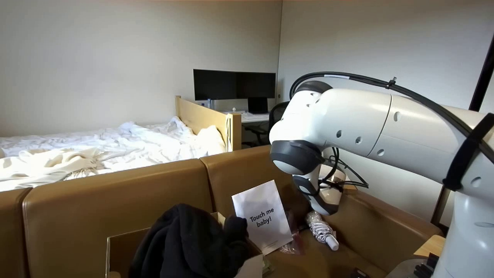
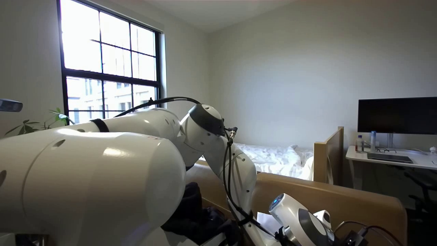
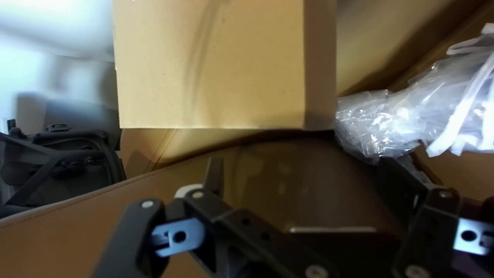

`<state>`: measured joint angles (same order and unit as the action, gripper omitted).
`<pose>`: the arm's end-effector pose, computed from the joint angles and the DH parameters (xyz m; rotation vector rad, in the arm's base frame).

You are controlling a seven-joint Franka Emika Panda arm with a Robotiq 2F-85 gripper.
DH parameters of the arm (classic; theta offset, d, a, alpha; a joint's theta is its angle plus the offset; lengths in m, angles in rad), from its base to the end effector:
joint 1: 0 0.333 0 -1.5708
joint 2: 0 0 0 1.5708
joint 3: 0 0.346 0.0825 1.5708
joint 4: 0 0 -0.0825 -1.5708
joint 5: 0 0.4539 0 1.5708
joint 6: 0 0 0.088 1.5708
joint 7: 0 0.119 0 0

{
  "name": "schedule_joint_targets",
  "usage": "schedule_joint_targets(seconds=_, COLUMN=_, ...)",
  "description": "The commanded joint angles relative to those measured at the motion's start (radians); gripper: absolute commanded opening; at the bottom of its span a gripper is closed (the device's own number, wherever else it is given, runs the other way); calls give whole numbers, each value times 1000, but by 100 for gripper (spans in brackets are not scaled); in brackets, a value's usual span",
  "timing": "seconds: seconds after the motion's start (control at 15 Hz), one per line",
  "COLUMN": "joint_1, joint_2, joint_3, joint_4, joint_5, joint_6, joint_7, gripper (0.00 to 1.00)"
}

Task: Put the book inside the box

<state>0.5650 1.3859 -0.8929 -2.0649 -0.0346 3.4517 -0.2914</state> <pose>0.5582 -0.2464 -0.0243 2.1348 0.7969 0.1283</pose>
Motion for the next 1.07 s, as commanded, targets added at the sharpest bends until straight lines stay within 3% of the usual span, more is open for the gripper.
schedule_joint_targets(seconds=0.0, joint_1=15, joint_2=113, joint_3=-48, joint_4=76, joint_5=52, joint_6=10, joint_7=16, gripper=100)
schedule_joint_targets(seconds=0.13, joint_1=23, joint_2=140, joint_3=-78, joint_4=105, joint_5=77, joint_6=10, joint_7=19, gripper=100)
schedule_joint_targets(seconds=0.2, joint_1=20, joint_2=95, joint_3=-73, joint_4=82, joint_5=133, joint_6=11, joint_7=-76, gripper=100)
schedule_joint_targets(seconds=0.33, joint_1=18, joint_2=103, joint_3=-84, joint_4=103, joint_5=162, joint_6=1, joint_7=-85, gripper=100)
schedule_joint_targets(seconds=1.0, joint_1=10, joint_2=98, joint_3=-86, joint_4=74, joint_5=137, joint_6=8, joint_7=-132, gripper=100)
